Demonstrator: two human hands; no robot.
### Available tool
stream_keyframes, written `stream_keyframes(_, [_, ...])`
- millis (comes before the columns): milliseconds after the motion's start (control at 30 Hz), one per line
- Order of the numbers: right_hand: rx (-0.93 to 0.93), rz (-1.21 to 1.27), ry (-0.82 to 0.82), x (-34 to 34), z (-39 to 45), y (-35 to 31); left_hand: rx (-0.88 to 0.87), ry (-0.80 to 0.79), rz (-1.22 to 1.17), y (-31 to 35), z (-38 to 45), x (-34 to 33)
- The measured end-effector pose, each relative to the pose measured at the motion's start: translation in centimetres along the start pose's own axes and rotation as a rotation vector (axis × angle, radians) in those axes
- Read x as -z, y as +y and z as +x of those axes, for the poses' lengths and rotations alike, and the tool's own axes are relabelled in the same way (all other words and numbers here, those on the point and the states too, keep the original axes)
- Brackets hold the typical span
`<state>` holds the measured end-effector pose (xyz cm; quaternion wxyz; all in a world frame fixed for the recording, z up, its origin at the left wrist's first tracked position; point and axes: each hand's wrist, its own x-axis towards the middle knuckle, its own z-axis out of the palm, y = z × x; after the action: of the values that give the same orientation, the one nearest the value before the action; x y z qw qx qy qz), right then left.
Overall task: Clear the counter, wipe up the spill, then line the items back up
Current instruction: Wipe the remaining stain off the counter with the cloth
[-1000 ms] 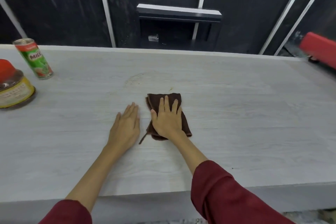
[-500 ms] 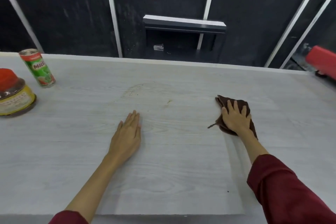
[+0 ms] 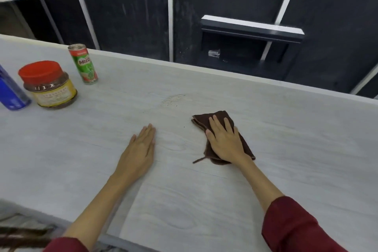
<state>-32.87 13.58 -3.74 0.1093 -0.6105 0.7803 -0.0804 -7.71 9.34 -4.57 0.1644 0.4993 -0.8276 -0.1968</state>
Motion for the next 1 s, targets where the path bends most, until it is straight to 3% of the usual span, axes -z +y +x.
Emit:
stream_keyframes(167, [-0.165, 0.038, 0.018, 2.0, 2.9, 4.6, 0.032, 0.009, -0.03, -0.4, -0.6, 0.6])
stream_keyframes(300, [-0.14, 0.063, -0.03, 3.3, 9.4, 4.2, 0.125, 0.04, -0.009, -1.9, -1.1, 2.0])
stream_keyframes(567, [0.311, 0.042, -0.191, 0.5, 14.0, -8.4, 0.229, 0.078, 0.018, -5.4, -1.4, 4.1])
stream_keyframes(733, [0.464, 0.032, -0.218, -0.2, 6.4, -6.7, 0.167, 0.05, 0.006, -5.9, -1.1, 3.9])
stream_keyframes(800, [0.407, 0.029, -0.164, 0.1, 3.0, -3.6, 0.121, 0.04, 0.014, -6.0, -1.2, 3.7])
stream_keyframes(1000, [-0.077, 0.043, -0.008, 1.1, 0.2, 1.9, 0.07, 0.004, -0.015, -6.3, -1.1, 3.9])
